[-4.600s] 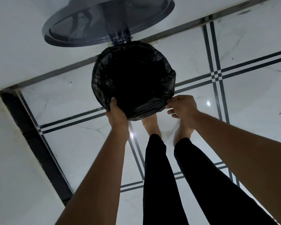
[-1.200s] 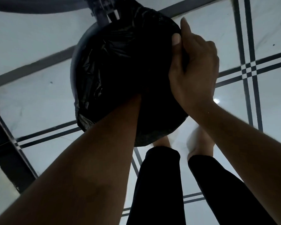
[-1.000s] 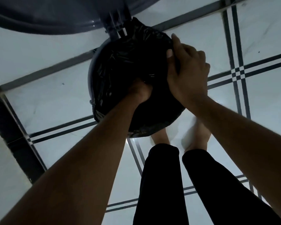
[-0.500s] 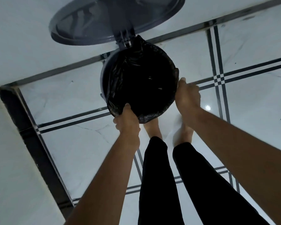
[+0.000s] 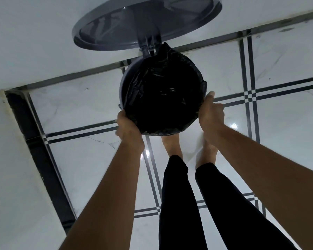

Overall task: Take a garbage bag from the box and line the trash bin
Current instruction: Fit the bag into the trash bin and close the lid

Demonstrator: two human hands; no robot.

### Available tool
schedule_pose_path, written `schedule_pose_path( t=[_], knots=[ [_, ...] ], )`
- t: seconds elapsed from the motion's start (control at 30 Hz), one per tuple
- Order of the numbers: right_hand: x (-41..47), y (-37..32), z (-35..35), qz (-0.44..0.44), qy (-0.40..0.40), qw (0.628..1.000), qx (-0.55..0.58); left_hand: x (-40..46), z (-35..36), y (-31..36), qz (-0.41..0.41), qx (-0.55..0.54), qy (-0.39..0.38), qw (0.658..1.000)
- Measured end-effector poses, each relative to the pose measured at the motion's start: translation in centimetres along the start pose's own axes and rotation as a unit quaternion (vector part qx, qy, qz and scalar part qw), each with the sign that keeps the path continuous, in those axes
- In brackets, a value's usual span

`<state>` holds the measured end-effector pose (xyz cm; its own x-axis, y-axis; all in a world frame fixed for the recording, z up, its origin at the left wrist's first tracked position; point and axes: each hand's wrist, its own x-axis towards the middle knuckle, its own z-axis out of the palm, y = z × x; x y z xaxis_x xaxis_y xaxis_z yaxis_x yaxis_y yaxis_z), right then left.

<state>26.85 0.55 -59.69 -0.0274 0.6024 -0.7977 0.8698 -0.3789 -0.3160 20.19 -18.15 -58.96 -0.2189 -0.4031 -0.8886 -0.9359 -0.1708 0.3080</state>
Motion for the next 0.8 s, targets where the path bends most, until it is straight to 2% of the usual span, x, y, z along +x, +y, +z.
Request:
schedule_pose_path(
  t=[0.07,0.1,0.17,0.23,0.27,0.3,0.33,0.43,0.5,0.57,0.63,0.73,0.8],
  knots=[
    [1.1,-0.2,0.1,-0.099,0.063,0.993,-0.009,0.7,0.1,0.6,0.125,0.079,0.121,0.981],
    [1.7,-0.3,0.1,-0.141,0.072,0.987,-0.029,0.8,0.0,0.8,0.214,0.145,0.132,0.957],
    [2.5,-1.1,0.1,-0.206,0.086,0.972,-0.077,1.3,-0.5,1.5,0.366,0.33,0.108,0.863],
    [2.5,-2.4,0.1,-0.268,0.088,0.954,-0.098,1.9,-0.9,2.8,0.437,0.476,0.083,0.759],
    [2.6,-3.3,0.1,-0.299,0.087,0.944,-0.105,2.5,-0.9,3.6,0.451,0.512,0.063,0.728],
    [2.6,-4.1,0.2,-0.325,0.084,0.936,-0.108,2.8,-0.7,4.6,0.449,0.524,0.036,0.723],
    [2.7,-4.9,0.4,-0.35,0.08,0.927,-0.111,3.4,-0.4,5.6,0.432,0.511,0.002,0.744],
    [3.4,-6.9,1.2,-0.385,0.05,0.911,-0.141,4.6,0.2,8.5,0.317,0.378,-0.122,0.861],
    [3.8,-7.7,1.8,-0.401,0.024,0.898,-0.179,5.0,0.2,10.1,0.242,0.277,-0.192,0.91],
    [4.2,-8.0,2.3,-0.415,0.006,0.883,-0.22,5.1,0.2,11.0,0.165,0.206,-0.244,0.933],
    [4.4,-7.9,2.7,-0.429,0.0,0.865,-0.26,5.3,0.3,11.5,0.114,0.157,-0.273,0.942],
    [4.6,-7.2,3.1,-0.449,0.0,0.843,-0.297,5.4,0.7,12.1,0.08,0.1,-0.286,0.95],
    [4.9,-6.8,3.3,-0.446,0.002,0.839,-0.312,6.1,0.9,12.5,0.083,0.091,-0.264,0.957]
  ],
)
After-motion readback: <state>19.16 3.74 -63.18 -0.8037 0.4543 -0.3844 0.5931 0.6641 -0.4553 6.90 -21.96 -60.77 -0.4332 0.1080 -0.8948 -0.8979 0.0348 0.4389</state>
